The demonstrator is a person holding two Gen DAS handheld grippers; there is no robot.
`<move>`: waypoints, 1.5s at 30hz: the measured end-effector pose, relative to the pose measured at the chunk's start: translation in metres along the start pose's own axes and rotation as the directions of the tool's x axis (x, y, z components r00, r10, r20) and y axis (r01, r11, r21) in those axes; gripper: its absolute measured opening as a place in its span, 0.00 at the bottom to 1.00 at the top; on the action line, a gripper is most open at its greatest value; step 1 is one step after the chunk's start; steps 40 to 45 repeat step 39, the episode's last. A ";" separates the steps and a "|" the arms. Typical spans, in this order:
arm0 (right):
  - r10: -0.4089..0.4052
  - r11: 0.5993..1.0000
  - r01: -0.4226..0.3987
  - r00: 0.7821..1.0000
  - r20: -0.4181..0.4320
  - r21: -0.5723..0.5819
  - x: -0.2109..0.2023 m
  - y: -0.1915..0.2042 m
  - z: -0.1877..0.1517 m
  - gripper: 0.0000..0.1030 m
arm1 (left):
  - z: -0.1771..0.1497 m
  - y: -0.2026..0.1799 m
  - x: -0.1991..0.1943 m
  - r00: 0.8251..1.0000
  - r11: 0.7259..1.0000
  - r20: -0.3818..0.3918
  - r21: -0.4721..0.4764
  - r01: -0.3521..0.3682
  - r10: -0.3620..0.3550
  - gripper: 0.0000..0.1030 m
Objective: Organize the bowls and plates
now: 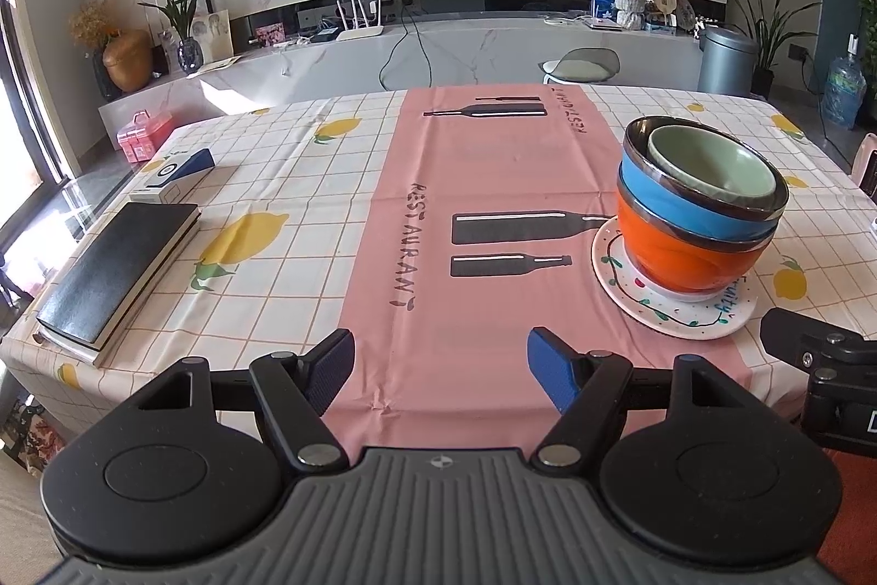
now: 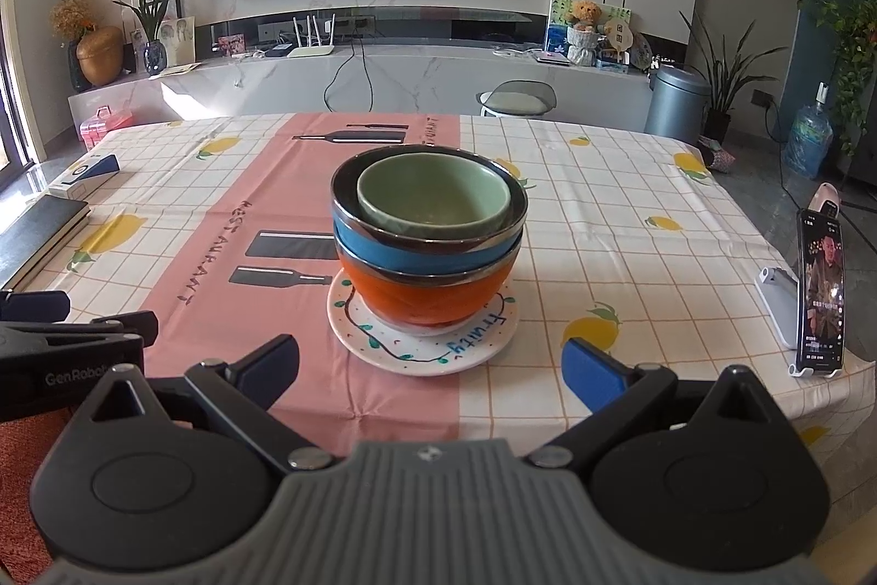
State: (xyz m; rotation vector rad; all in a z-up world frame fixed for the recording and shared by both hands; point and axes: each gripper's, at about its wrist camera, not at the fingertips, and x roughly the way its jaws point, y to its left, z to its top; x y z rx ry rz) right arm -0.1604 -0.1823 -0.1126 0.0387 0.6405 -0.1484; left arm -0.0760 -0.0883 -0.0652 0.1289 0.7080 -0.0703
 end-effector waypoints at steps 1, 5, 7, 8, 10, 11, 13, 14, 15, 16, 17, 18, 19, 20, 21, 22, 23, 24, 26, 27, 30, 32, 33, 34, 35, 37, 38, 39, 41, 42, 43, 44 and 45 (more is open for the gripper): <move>0.000 1.000 0.000 1.000 -0.002 0.000 0.000 0.000 0.000 0.97 | 0.000 0.000 0.000 1.000 1.000 0.001 0.001 0.000 0.000 0.82; 0.000 1.000 0.000 1.000 -0.008 0.003 0.001 -0.001 0.000 0.97 | 0.000 0.000 -0.001 1.000 1.000 0.003 0.000 -0.001 0.001 0.82; 0.000 1.000 0.000 1.000 -0.008 0.002 0.001 -0.001 0.000 0.97 | 0.000 0.000 -0.001 1.000 1.000 0.006 0.001 -0.003 0.003 0.82; -0.001 1.000 0.001 1.000 -0.008 0.000 0.001 -0.001 0.000 0.97 | 0.000 0.000 -0.002 1.000 1.000 0.007 0.002 -0.004 0.004 0.82; -0.002 1.000 0.002 1.000 -0.009 -0.004 0.001 0.000 -0.001 0.97 | -0.001 0.001 -0.002 1.000 1.000 0.007 0.002 -0.004 0.004 0.82; -0.002 1.000 0.002 1.000 -0.009 -0.006 0.001 0.000 -0.001 0.97 | -0.001 0.001 -0.002 1.000 1.000 0.007 0.001 -0.004 0.004 0.82; -0.002 1.000 0.002 1.000 -0.010 -0.007 0.002 0.001 -0.001 0.97 | -0.001 0.001 -0.002 1.000 1.000 0.009 -0.001 -0.005 0.005 0.82; -0.002 1.000 0.002 1.000 -0.010 -0.007 0.002 0.001 -0.001 0.97 | -0.001 0.001 -0.002 1.000 1.000 0.010 -0.003 -0.007 0.007 0.82; -0.002 1.000 0.002 1.000 -0.010 -0.007 0.002 0.001 -0.001 0.97 | -0.001 0.002 -0.002 1.000 1.000 0.010 -0.004 -0.007 0.007 0.82; -0.002 1.000 0.002 1.000 -0.011 -0.007 0.002 0.001 -0.001 0.97 | -0.001 0.002 -0.002 1.000 1.000 0.011 -0.005 -0.008 0.008 0.82; -0.002 1.000 0.002 1.000 -0.010 -0.007 0.001 0.001 -0.001 0.97 | -0.001 0.002 -0.002 1.000 1.000 0.011 -0.005 -0.007 0.007 0.82; -0.002 1.000 0.002 1.000 -0.010 -0.008 0.001 0.001 -0.001 0.97 | -0.001 0.002 -0.002 1.000 1.000 0.011 -0.004 -0.008 0.008 0.82; -0.002 1.000 0.002 1.000 -0.009 -0.009 0.001 0.001 -0.001 0.97 | -0.001 0.002 -0.002 1.000 1.000 0.011 -0.004 -0.008 0.008 0.82; -0.003 1.000 0.003 1.000 -0.009 -0.011 0.002 0.001 -0.001 0.97 | -0.001 0.002 -0.002 1.000 1.000 0.011 -0.004 -0.008 0.008 0.82; -0.003 1.000 0.003 1.000 -0.009 -0.012 0.002 0.002 -0.001 0.97 | -0.001 0.002 -0.002 1.000 1.000 0.011 -0.004 -0.008 0.008 0.82; -0.003 1.000 0.003 1.000 -0.009 -0.013 0.002 0.002 -0.001 0.97 | -0.001 0.002 -0.002 1.000 1.000 0.012 -0.004 -0.008 0.008 0.82; -0.003 1.000 0.003 1.000 -0.009 -0.014 0.002 0.002 -0.001 0.97 | -0.001 0.002 -0.002 1.000 1.000 0.011 -0.004 -0.008 0.008 0.82; -0.003 1.000 0.003 1.000 -0.009 -0.014 0.002 0.002 -0.001 0.97 | -0.001 0.002 -0.002 1.000 1.000 0.011 -0.005 -0.008 0.008 0.82; -0.003 1.000 0.003 1.000 -0.009 -0.014 0.002 0.002 -0.001 0.97 | -0.001 0.002 -0.002 1.000 1.000 0.011 -0.005 -0.008 0.008 0.82; -0.003 1.000 0.003 1.000 -0.009 -0.014 0.002 0.002 -0.001 0.97 | -0.001 0.002 -0.002 1.000 1.000 0.011 -0.005 -0.008 0.008 0.82; -0.003 1.000 0.003 1.000 -0.011 -0.015 0.003 0.002 -0.001 0.97 | -0.001 0.002 -0.002 1.000 1.000 0.011 -0.005 -0.008 0.008 0.82; -0.003 1.000 0.003 1.000 -0.010 -0.015 0.003 0.002 -0.001 0.97 | -0.001 0.002 -0.002 1.000 1.000 0.011 -0.004 -0.008 0.008 0.82; -0.003 1.000 0.003 1.000 -0.010 -0.016 0.003 0.002 -0.001 0.97 | -0.001 0.002 -0.002 1.000 1.000 0.011 -0.005 -0.008 0.008 0.82; -0.003 1.000 0.003 1.000 -0.010 -0.015 0.003 0.002 -0.001 0.97 | -0.002 0.002 -0.002 1.000 1.000 0.012 -0.004 -0.008 0.008 0.82; -0.003 1.000 0.003 1.000 -0.010 -0.015 0.003 0.002 -0.001 0.97 | -0.001 0.002 -0.002 1.000 1.000 0.012 -0.005 -0.007 0.007 0.82; -0.003 1.000 0.003 1.000 -0.011 -0.015 0.003 0.002 -0.001 0.97 | -0.002 0.003 -0.002 1.000 1.000 0.013 -0.004 -0.009 0.009 0.82; -0.003 1.000 0.003 1.000 -0.010 -0.015 0.003 0.002 -0.001 0.97 | -0.002 0.003 -0.002 1.000 1.000 0.013 -0.004 -0.010 0.010 0.82; -0.003 1.000 0.003 1.000 -0.010 -0.016 0.003 0.002 -0.001 0.97 | -0.001 0.004 -0.003 1.000 1.000 0.013 -0.004 -0.009 0.009 0.82; -0.003 1.000 0.003 1.000 -0.010 -0.016 0.003 0.002 -0.001 0.97 | -0.001 0.004 -0.003 1.000 1.000 0.013 -0.004 -0.009 0.009 0.82; -0.003 1.000 0.003 1.000 -0.010 -0.016 0.003 0.002 -0.001 0.97 | -0.001 0.004 -0.003 1.000 1.000 0.013 -0.004 -0.009 0.009 0.82; -0.003 1.000 0.003 1.000 -0.010 -0.016 0.003 0.002 -0.001 0.97 | -0.001 0.004 -0.003 1.000 1.000 0.013 -0.004 -0.009 0.009 0.82; -0.003 1.000 0.003 1.000 -0.010 -0.016 0.003 0.002 -0.001 0.97 | -0.001 0.004 -0.003 1.000 1.000 0.013 -0.004 -0.009 0.009 0.82; -0.003 1.000 0.003 1.000 -0.010 -0.016 0.003 0.002 -0.001 0.97 | -0.001 0.004 -0.003 1.000 1.000 0.013 -0.004 -0.009 0.009 0.82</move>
